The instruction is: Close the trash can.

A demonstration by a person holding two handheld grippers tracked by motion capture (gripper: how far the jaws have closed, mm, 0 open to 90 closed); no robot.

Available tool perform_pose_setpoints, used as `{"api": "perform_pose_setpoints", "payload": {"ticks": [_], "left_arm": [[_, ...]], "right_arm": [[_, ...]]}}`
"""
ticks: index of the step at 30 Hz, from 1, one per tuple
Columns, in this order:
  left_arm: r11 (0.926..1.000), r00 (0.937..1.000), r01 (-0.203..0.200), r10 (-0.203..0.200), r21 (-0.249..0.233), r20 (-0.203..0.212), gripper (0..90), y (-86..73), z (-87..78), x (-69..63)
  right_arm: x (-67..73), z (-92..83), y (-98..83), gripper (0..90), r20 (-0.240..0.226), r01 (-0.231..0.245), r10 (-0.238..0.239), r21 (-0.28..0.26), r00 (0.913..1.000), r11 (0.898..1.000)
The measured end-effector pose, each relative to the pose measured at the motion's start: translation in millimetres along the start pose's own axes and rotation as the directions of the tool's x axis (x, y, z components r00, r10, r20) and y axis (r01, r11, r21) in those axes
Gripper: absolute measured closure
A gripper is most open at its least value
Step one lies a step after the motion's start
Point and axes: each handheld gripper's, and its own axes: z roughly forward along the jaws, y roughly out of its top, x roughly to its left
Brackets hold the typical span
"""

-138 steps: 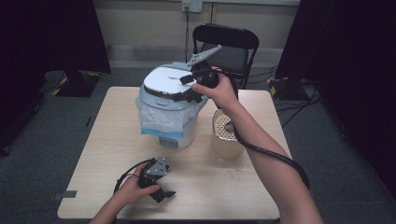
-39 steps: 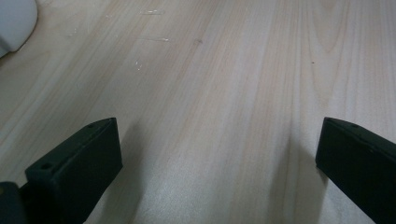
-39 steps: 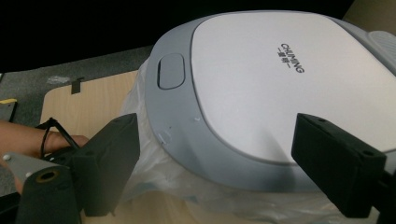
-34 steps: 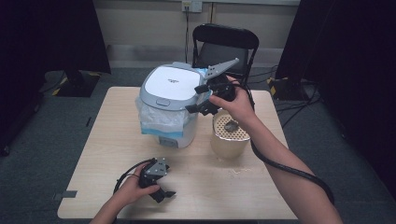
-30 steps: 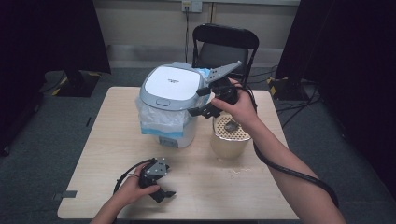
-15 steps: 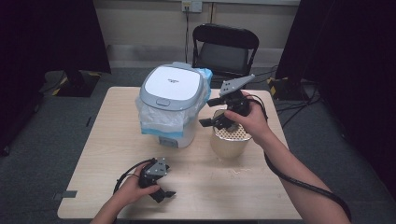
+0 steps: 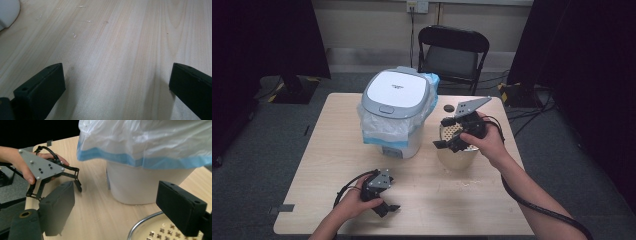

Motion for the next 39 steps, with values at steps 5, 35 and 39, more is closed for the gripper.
{"api": "perform_pose_setpoints", "payload": {"ticks": [5, 35, 39], "left_arm": [[1.0000, 1.0000, 0.000, 0.000, 0.000, 0.000, 0.0, 0.0, 0.0, 0.0], [1.0000, 1.0000, 0.001, -0.001, 0.000, 0.003, 0.0, 0.0, 0.1, 0.0], [1.0000, 1.0000, 0.001, -0.001, 0.000, 0.003, 0.0, 0.0, 0.1, -0.1]], "right_arm": [[2.7, 1.4, -11.4, 15.1, 0.004, -0.003, 0.003, 0.010, 1.0000, 1.000], [13.8, 4.1, -65.0, 15.3, -0.003, -0.032, 0.032, 0.040, 0.9995, 0.999], [14.7, 1.0, -71.1, 14.8, 0.011, -0.042, 0.041, 0.033, 0.9991, 0.999]]}}
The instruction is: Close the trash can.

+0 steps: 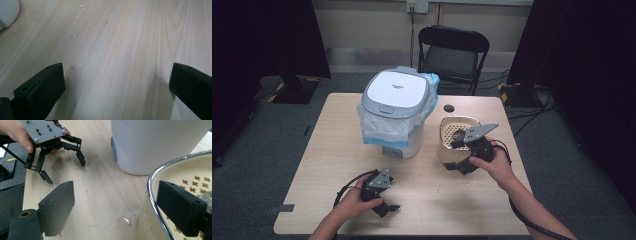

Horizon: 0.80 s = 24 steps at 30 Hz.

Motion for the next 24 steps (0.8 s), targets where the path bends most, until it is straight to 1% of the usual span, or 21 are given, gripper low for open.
{"api": "perform_pose_setpoints", "payload": {"ticks": [4, 10, 17, 24], "left_arm": [[1.0000, 1.0000, 0.000, 0.000, 0.000, 0.000, 0.0, 0.0, 0.0, 0.0], [1.0000, 1.0000, -0.002, 0.002, 0.000, -0.003, 0.0, 0.0, -0.1, 0.1], [1.0000, 1.0000, 0.000, 0.000, 0.000, 0.000, 0.0, 0.0, 0.0, 0.0], [1.0000, 1.0000, -0.001, 0.001, 0.000, -0.003, 0.0, 0.0, -0.1, 0.0]], "right_arm": [[0.3, -4.7, -2.8, 15.0, 0.004, -0.004, 0.004, -0.009, 1.0000, 1.000], [4.7, -13.2, -2.8, 15.1, -0.013, 0.003, -0.004, -0.016, 0.9999, 1.000], [10.8, -19.4, -8.9, 15.0, -0.032, 0.002, -0.002, -0.016, 0.9995, 1.000], [14.6, -25.1, -24.3, 15.0, -0.039, -0.015, 0.015, -0.012, 0.9991, 1.000]]}}
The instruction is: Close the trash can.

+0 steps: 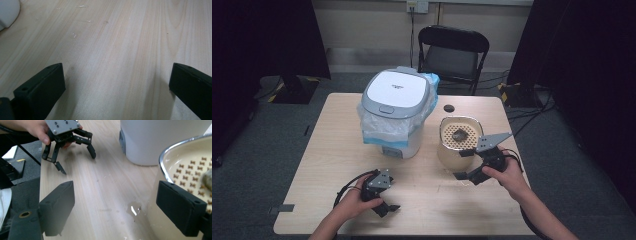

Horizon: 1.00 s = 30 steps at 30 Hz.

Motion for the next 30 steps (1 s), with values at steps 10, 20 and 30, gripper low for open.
{"api": "perform_pose_setpoints", "payload": {"ticks": [10, 20, 30], "left_arm": [[1.0000, 1.0000, 0.002, -0.002, -0.001, 0.003, 0.0, 0.0, 0.2, -0.1], [1.0000, 1.0000, 0.000, 0.000, 0.000, 0.000, 0.0, 0.0, 0.0, 0.0], [1.0000, 1.0000, 0.002, -0.002, -0.001, 0.003, 0.0, 0.0, 0.1, -0.1]], "right_arm": [[1.6, -4.0, -27.7, 15.0, -0.004, -0.044, 0.044, 0.000, 0.9990, 0.999], [2.6, -0.4, -51.6, 15.0, 0.000, -0.070, 0.070, 0.006, 0.9976, 0.998], [2.9, 2.7, -71.2, 15.0, 0.000, -0.073, 0.073, 0.030, 0.9973, 0.997]]}}
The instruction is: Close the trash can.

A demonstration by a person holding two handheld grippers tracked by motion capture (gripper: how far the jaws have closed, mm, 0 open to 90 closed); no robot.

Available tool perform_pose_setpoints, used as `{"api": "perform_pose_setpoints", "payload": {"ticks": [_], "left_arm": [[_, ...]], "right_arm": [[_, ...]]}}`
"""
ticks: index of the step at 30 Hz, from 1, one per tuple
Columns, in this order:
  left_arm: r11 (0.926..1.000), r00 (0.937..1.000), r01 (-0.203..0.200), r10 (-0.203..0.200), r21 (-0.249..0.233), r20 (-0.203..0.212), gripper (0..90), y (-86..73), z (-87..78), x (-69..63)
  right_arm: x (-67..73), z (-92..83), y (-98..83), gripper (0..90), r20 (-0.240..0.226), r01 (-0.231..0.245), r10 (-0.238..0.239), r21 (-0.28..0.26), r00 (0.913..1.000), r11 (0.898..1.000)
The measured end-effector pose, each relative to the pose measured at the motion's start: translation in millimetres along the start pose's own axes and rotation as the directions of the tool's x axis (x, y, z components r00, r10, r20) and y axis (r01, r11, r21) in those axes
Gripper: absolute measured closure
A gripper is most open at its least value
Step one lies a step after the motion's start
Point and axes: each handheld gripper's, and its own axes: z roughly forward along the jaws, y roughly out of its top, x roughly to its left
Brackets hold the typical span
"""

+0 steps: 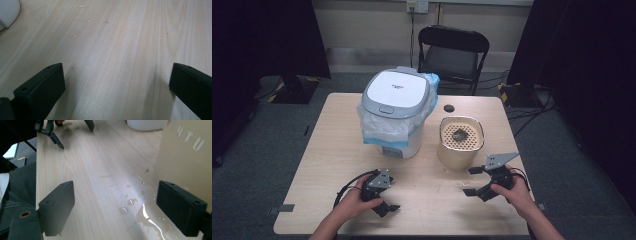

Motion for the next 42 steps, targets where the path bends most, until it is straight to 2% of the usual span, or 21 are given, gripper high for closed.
{"api": "perform_pose_setpoints", "payload": {"ticks": [3, 20, 42], "left_arm": [[1.0000, 1.0000, 0.000, 0.000, 0.000, 0.000, 0.0, 0.0, 0.0, 0.0], [1.0000, 1.0000, -0.001, 0.001, 0.000, -0.004, 0.0, 0.0, -0.1, 0.0], [1.0000, 1.0000, 0.001, -0.001, -0.001, -0.001, 0.0, 0.0, 0.1, -0.2]], "right_arm": [[-0.3, 0.0, -6.5, 15.0, 0.008, -0.002, 0.002, 0.017, 1.0000, 1.000], [-3.9, -2.4, -36.0, 15.0, 0.019, -0.045, 0.045, 0.023, 0.9988, 0.999], [-0.8, -0.6, -48.1, 15.0, 0.031, -0.040, 0.038, 0.042, 0.9988, 0.998]]}}
